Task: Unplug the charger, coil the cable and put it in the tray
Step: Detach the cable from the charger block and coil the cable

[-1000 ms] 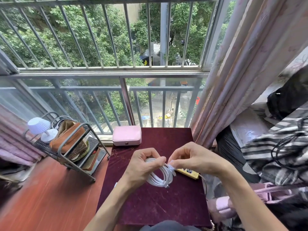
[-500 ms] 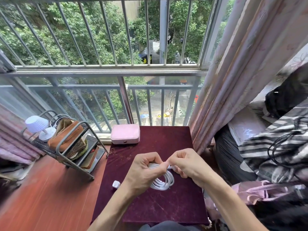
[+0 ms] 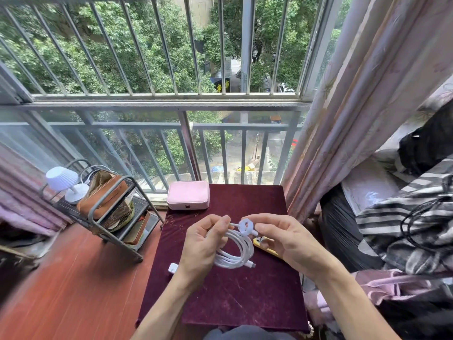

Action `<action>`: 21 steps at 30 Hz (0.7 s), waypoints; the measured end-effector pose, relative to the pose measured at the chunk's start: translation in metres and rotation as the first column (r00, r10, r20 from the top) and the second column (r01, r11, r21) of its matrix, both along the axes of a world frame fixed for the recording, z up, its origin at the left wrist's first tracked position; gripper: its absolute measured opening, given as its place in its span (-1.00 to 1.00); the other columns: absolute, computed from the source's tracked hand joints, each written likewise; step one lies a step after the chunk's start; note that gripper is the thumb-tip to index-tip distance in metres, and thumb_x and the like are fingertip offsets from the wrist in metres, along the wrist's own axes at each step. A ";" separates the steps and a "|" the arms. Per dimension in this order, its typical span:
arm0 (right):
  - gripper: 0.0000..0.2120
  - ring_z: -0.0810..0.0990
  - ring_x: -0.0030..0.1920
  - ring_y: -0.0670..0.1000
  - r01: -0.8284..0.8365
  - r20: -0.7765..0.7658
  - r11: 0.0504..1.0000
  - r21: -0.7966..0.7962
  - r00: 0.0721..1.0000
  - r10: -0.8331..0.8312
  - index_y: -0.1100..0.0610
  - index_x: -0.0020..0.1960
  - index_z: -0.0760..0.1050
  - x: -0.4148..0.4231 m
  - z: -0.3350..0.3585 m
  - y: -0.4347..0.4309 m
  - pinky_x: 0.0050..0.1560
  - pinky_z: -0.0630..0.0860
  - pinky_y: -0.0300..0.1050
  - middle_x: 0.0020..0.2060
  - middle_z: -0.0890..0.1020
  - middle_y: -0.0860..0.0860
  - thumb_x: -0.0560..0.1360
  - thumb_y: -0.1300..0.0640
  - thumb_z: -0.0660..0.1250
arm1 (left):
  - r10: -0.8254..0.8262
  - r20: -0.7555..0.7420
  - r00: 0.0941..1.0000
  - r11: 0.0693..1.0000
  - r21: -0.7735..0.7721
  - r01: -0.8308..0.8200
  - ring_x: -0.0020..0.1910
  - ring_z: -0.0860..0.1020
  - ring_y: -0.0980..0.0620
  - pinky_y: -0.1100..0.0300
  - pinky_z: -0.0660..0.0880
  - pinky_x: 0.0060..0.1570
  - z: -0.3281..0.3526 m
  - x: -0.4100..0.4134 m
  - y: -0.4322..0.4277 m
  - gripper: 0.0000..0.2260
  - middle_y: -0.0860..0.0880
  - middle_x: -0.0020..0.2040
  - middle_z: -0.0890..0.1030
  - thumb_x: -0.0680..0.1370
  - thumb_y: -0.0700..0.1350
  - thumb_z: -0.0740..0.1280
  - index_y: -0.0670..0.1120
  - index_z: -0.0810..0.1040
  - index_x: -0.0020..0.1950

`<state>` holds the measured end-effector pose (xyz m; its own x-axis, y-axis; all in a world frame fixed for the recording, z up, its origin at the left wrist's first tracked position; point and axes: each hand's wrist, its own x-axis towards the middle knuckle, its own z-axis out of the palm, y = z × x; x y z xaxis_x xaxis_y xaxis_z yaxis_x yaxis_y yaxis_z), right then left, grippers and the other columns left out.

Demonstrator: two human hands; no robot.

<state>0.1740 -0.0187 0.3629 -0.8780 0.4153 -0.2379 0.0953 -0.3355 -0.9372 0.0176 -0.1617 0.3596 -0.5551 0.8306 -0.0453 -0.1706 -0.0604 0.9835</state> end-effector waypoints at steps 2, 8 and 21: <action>-0.67 0.52 0.02 0.04 -0.016 -0.019 1.000 -0.010 1.000 0.016 0.18 0.25 0.70 -0.002 -0.001 -0.001 -0.03 0.44 -0.17 0.07 0.73 0.20 0.60 0.00 0.41 | -0.027 0.010 1.000 1.000 0.011 0.027 -0.38 0.53 0.08 0.36 0.43 -0.37 0.000 0.003 0.000 -0.79 -0.06 -0.29 0.65 0.53 0.04 0.42 -0.06 0.66 -0.21; -0.58 0.44 0.04 0.21 -0.107 -0.042 0.994 -0.024 0.993 0.106 0.24 0.20 0.70 -0.002 0.002 0.010 0.12 0.34 0.10 -0.01 0.63 0.27 0.57 -0.10 0.49 | -0.079 -0.121 0.990 0.997 -0.005 0.079 -0.31 0.56 0.13 0.31 0.48 -0.21 0.004 0.004 0.001 -0.82 -0.02 -0.29 0.66 0.56 -0.03 0.42 -0.07 0.68 -0.19; -0.88 0.70 -0.16 -0.06 -0.161 0.128 0.957 0.242 0.983 0.133 0.07 -0.12 0.75 -0.011 0.020 0.019 -0.04 0.60 -0.21 -0.20 0.77 0.09 0.42 0.07 0.65 | -0.046 -0.256 0.966 0.998 -0.044 0.036 -0.27 0.58 0.02 0.17 0.51 -0.19 0.000 -0.001 0.002 -0.81 -0.18 -0.25 0.69 0.57 -0.01 0.43 -0.10 0.67 -0.16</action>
